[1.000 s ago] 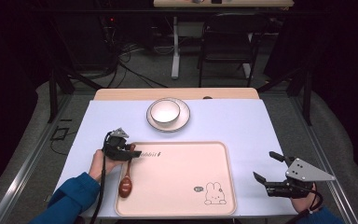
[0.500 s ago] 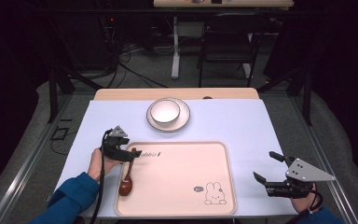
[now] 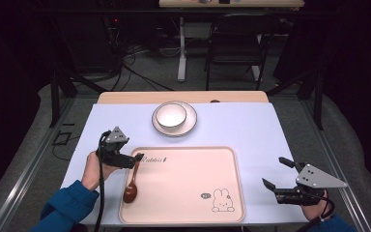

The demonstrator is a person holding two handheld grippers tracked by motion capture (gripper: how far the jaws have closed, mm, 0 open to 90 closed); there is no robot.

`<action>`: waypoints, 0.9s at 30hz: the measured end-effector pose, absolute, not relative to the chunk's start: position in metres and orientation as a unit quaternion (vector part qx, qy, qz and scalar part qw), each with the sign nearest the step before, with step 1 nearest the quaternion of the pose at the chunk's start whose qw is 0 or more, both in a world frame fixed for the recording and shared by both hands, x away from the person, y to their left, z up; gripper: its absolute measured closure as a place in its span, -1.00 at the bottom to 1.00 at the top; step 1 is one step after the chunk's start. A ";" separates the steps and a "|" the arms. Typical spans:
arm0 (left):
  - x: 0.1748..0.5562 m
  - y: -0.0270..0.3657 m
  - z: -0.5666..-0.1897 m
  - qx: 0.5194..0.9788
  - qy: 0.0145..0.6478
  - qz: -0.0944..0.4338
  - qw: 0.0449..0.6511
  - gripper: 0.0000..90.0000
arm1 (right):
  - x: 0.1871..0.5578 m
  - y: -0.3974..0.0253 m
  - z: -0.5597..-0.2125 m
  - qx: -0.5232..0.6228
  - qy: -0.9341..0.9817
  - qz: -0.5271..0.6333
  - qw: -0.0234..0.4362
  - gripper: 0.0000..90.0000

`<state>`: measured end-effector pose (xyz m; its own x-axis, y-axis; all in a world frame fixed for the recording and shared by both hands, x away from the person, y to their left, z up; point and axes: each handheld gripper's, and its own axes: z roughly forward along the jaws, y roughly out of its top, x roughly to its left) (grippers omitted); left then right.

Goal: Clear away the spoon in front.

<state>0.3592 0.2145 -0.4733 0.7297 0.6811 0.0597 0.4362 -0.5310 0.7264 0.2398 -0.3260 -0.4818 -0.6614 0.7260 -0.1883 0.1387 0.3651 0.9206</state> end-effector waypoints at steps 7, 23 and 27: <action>0.344 0.221 -0.454 0.854 0.324 0.184 0.364 -0.67 | 0.240 -0.326 -0.482 0.282 0.769 0.488 0.301 -0.69; 0.308 0.259 -0.442 0.837 0.352 0.208 0.364 -0.79 | 0.239 -0.327 -0.482 0.281 0.769 0.489 0.301 -0.69; 0.298 0.270 -0.444 0.829 0.367 0.213 0.364 -0.84 | 0.240 -0.326 -0.482 0.281 0.770 0.488 0.302 -0.69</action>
<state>0.2977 0.2700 -0.4437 0.6395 0.7639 0.0859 0.4538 -0.4653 0.7600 0.2396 -0.3262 -0.4817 -0.6599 0.7270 -0.1900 0.1388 0.3665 0.9200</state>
